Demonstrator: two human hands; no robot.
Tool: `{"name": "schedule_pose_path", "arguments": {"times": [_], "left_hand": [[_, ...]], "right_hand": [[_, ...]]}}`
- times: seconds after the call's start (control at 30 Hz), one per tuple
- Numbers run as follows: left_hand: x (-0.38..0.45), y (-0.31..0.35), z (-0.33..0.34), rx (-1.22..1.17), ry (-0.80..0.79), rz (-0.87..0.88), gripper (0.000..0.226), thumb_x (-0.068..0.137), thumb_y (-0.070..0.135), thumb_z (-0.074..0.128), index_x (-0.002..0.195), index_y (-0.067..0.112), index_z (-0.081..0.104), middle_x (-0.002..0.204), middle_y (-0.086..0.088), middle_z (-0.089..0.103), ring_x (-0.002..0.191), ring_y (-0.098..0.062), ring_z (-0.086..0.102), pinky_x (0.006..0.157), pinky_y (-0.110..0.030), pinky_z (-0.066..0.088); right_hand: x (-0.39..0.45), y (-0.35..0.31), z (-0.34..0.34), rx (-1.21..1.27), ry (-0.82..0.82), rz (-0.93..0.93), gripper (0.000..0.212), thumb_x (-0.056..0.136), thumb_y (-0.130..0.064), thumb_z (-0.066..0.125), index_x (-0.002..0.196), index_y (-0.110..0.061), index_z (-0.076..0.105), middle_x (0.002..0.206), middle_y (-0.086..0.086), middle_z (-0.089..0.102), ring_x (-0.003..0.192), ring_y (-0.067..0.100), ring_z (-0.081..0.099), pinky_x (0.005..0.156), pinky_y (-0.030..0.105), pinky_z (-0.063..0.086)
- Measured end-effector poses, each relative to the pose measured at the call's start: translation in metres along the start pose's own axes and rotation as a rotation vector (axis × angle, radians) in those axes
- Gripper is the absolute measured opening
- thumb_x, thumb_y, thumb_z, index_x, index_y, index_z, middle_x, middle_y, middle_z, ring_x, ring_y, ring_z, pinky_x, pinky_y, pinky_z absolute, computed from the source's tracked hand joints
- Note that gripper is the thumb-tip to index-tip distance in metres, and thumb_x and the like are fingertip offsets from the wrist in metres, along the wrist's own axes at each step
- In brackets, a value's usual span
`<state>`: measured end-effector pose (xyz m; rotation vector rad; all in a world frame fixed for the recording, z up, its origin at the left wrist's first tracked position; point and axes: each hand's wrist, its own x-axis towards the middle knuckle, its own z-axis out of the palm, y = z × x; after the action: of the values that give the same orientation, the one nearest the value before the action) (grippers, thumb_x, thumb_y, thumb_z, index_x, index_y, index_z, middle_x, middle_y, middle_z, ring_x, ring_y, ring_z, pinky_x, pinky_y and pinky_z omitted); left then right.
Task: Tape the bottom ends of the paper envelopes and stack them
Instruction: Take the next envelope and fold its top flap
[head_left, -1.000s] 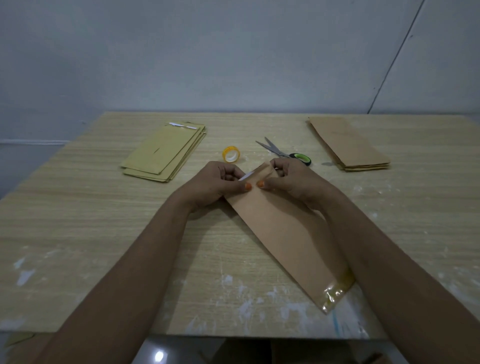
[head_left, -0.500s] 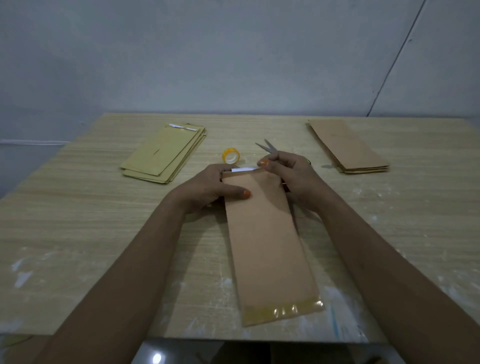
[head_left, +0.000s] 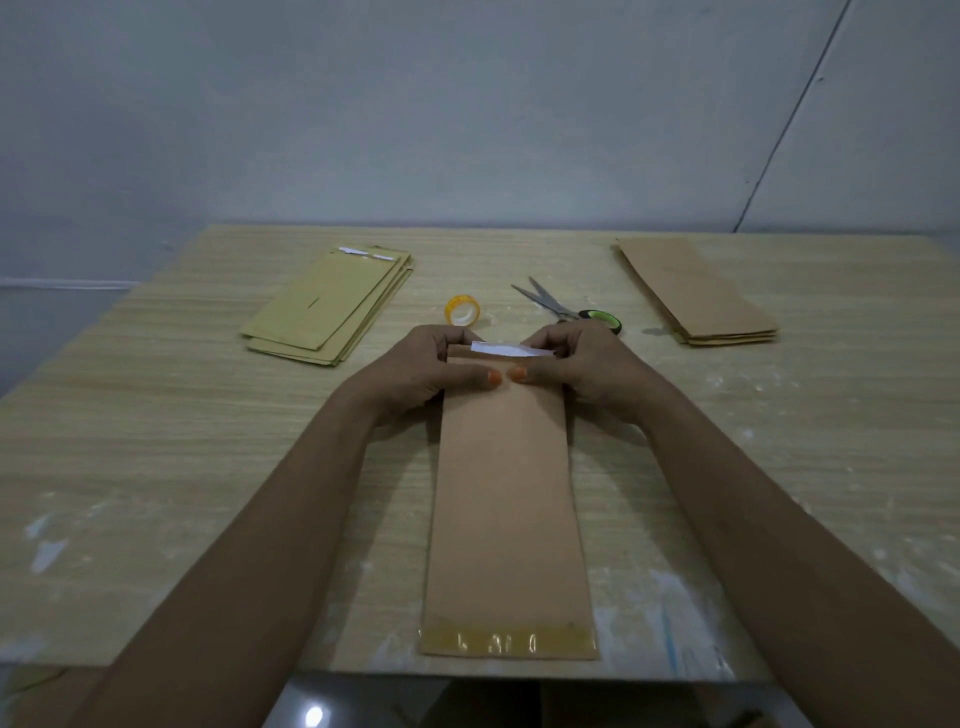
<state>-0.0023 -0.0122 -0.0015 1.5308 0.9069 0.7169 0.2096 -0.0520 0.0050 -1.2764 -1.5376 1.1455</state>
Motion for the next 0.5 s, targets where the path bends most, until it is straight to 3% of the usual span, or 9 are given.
{"name": "schedule_pose_path", "arguments": {"times": [0.17,0.27,0.37,0.5], "left_hand": [[-0.0003,0.0003,0.0007,0.009,-0.008,-0.012,0.017,0.079,-0.001,0.076,0.09,0.005,0.065,0.079,-0.007,0.069,0.071,-0.011,0.065,0.062,-0.021,0.051],[-0.0017,0.0007,0.0014,-0.012,-0.024,-0.008,0.026,0.08,0.004,0.076,0.104,-0.002,0.067,0.089,-0.012,0.071,0.079,-0.013,0.067,0.068,-0.024,0.054],[-0.0039,0.0028,0.0044,-0.073,-0.06,-0.02,0.038,0.08,-0.001,0.075,0.117,-0.001,0.066,0.097,-0.011,0.074,0.085,-0.015,0.07,0.071,-0.026,0.056],[-0.0024,0.002,0.0071,-0.132,-0.009,-0.004,0.042,0.081,-0.005,0.072,0.121,-0.004,0.062,0.095,-0.014,0.074,0.079,-0.018,0.071,0.066,-0.027,0.057]], "right_hand": [[-0.0004,0.0004,0.0069,0.16,0.035,0.022,0.007,0.08,0.002,0.074,0.085,-0.002,0.071,0.074,0.006,0.071,0.067,0.013,0.066,0.06,0.023,0.052],[0.0012,0.0018,0.0085,0.18,0.096,0.027,0.001,0.084,-0.008,0.074,0.084,-0.009,0.075,0.077,0.007,0.072,0.07,0.015,0.065,0.063,0.026,0.051],[0.0037,0.0043,0.0066,0.135,0.183,-0.011,0.009,0.084,-0.01,0.075,0.091,-0.016,0.077,0.074,-0.004,0.071,0.07,0.008,0.064,0.064,0.022,0.051],[0.0037,0.0042,0.0069,0.048,0.266,-0.1,0.008,0.081,-0.005,0.077,0.088,-0.009,0.076,0.075,0.001,0.068,0.068,0.007,0.06,0.061,0.019,0.048]]}}
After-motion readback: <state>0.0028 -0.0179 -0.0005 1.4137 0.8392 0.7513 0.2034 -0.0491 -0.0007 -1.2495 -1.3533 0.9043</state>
